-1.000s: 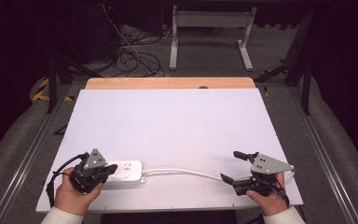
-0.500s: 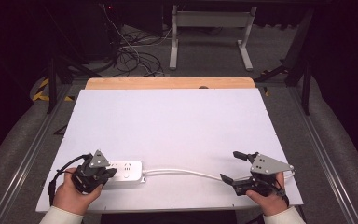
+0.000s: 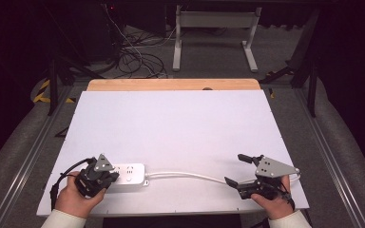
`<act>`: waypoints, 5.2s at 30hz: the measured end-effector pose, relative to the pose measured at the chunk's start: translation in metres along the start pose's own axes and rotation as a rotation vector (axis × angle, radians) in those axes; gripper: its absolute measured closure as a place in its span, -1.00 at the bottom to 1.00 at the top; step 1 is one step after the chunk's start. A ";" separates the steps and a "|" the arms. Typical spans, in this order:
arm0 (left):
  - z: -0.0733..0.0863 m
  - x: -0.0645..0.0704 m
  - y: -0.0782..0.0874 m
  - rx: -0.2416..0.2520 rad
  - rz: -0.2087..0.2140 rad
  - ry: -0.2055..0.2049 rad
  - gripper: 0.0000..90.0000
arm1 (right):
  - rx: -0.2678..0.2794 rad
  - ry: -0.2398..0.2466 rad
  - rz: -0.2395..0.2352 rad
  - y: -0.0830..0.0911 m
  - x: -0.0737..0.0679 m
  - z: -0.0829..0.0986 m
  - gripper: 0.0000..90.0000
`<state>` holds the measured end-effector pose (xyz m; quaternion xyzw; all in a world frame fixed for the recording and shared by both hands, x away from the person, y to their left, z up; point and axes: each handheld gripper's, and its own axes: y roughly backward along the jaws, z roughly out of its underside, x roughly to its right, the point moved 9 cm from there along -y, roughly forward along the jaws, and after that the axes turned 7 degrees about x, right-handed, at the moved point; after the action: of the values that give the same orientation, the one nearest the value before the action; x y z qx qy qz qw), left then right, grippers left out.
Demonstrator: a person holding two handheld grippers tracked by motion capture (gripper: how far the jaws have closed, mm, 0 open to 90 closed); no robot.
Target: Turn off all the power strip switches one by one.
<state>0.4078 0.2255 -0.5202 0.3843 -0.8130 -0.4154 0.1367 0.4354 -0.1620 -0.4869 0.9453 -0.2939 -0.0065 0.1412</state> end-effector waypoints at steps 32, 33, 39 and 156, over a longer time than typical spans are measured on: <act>-0.004 0.003 0.003 0.058 -0.054 0.007 1.00 | 0.003 -0.001 -0.001 0.001 0.000 0.000 -0.72; -0.006 0.004 0.005 0.074 -0.043 0.011 1.00 | 0.001 0.000 0.000 0.000 0.000 0.000 -0.72; -0.014 0.002 0.016 0.136 -0.064 0.014 1.00 | 0.000 -0.001 -0.003 -0.001 0.000 0.000 -0.72; -0.051 0.023 0.016 0.294 0.048 -0.001 0.49 | -0.006 0.003 -0.006 -0.001 -0.002 0.002 -0.72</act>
<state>0.4117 0.1847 -0.4781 0.3804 -0.8742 -0.2886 0.0883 0.4344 -0.1604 -0.4888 0.9457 -0.2909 -0.0066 0.1445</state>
